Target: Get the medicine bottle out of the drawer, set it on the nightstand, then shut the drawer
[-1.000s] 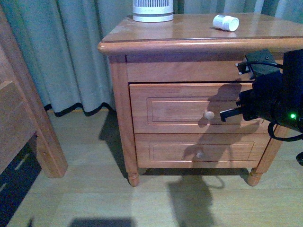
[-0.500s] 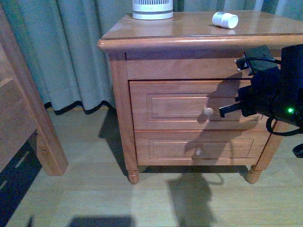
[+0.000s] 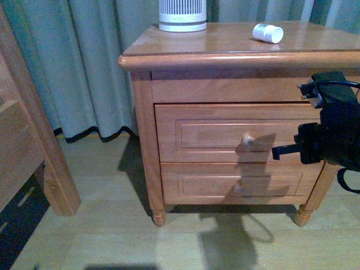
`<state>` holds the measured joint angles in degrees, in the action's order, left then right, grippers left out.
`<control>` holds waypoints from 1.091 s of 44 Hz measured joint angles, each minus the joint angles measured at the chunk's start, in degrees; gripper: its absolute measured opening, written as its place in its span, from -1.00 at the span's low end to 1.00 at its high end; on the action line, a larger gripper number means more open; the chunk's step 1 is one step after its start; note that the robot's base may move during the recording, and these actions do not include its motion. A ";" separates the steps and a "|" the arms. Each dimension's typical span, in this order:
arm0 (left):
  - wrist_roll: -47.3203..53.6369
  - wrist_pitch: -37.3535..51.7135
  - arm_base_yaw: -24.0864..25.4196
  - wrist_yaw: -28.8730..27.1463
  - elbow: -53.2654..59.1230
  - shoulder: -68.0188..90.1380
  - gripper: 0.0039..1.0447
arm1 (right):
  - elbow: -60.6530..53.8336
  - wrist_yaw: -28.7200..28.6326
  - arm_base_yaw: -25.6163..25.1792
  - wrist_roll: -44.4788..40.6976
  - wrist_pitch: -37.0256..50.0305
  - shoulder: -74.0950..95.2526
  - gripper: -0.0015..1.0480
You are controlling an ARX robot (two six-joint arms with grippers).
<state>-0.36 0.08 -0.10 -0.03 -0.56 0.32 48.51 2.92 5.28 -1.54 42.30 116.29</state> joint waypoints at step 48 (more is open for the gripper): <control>0.00 0.00 0.00 0.00 0.00 0.00 0.88 | -47.65 -2.93 -5.25 1.88 -42.40 -115.82 -0.94</control>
<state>-0.36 0.08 -0.10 -0.03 -0.56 0.32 0.86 -0.01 0.03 0.34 -0.10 0.47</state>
